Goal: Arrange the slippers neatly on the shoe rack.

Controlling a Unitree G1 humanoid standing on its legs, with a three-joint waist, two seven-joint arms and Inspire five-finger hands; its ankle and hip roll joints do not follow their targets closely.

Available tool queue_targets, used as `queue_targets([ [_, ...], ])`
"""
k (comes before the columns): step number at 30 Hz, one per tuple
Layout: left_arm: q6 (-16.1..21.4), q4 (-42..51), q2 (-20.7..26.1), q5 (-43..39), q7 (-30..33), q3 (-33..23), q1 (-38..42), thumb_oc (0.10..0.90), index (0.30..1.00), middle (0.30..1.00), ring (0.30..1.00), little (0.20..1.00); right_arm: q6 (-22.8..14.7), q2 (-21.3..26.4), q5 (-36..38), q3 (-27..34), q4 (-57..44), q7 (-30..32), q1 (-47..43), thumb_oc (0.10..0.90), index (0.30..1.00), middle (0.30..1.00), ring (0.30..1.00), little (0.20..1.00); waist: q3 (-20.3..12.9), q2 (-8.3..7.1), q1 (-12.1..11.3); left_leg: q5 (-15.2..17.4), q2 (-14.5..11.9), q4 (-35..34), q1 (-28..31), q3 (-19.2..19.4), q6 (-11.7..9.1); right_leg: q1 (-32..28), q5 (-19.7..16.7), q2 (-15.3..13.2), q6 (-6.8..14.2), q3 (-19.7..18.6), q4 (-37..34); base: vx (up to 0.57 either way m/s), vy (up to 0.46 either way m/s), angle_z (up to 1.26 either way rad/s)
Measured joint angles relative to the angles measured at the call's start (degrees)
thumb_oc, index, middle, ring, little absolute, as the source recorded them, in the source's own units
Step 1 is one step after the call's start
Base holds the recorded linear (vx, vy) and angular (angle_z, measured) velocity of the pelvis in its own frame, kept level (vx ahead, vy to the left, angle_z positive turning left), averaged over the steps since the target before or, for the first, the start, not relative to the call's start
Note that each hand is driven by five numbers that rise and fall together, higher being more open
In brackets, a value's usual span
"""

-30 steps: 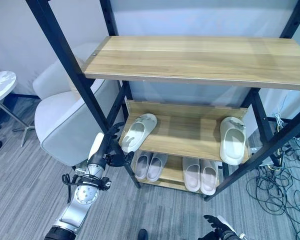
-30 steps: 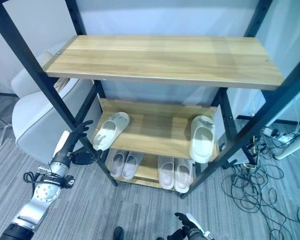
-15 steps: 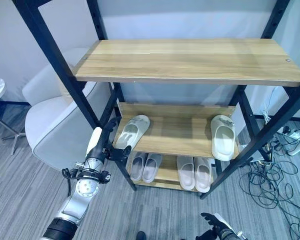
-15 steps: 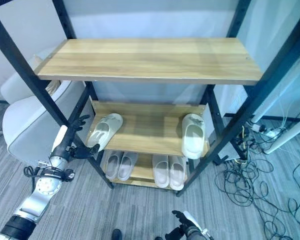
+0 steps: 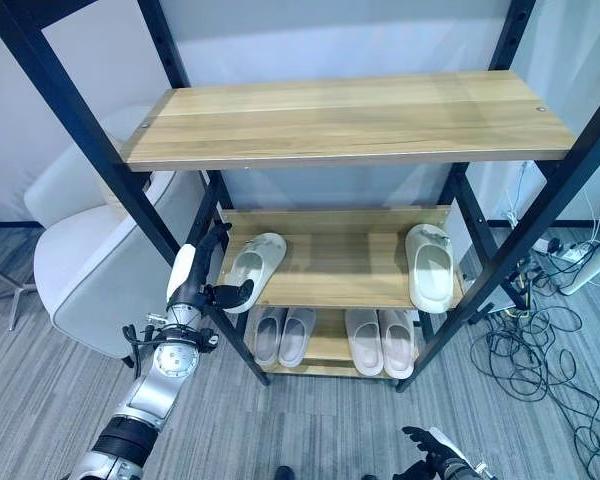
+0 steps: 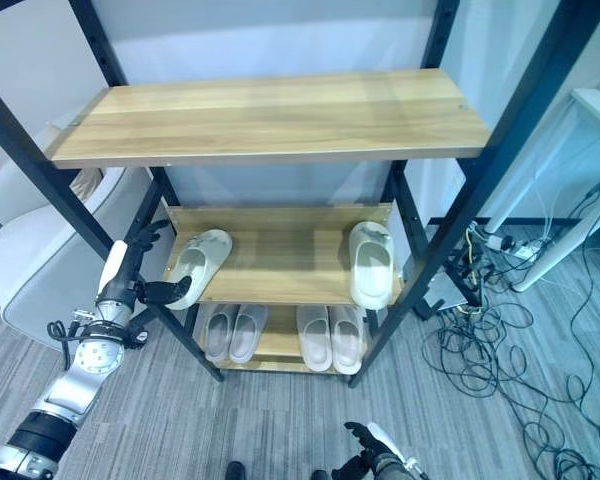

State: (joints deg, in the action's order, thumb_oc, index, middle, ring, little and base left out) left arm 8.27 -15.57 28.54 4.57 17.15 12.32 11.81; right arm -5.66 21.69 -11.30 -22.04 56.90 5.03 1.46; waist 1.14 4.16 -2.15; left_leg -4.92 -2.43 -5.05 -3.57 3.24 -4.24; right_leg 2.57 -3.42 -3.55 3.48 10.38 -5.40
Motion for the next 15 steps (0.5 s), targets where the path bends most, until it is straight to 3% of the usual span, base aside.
queue_targets([
  [15, -1.12, -2.40, -0.20, -0.63, 1.06, 2.50, 0.64, 0.800, 0.900, 0.900, 0.900, 0.900, 0.03, 0.28, 0.00, -0.12, 0.02, -0.81, -1.50, 0.800, 0.900, 0.900, 0.900, 0.900, -0.16, 0.18, 0.08, -0.90, 0.12, 0.01, -3.90, 0.96, 0.55, 4.16, -1.44, -0.09, -0.02, -1.16, 0.04, -0.01, -0.004, -0.03],
])
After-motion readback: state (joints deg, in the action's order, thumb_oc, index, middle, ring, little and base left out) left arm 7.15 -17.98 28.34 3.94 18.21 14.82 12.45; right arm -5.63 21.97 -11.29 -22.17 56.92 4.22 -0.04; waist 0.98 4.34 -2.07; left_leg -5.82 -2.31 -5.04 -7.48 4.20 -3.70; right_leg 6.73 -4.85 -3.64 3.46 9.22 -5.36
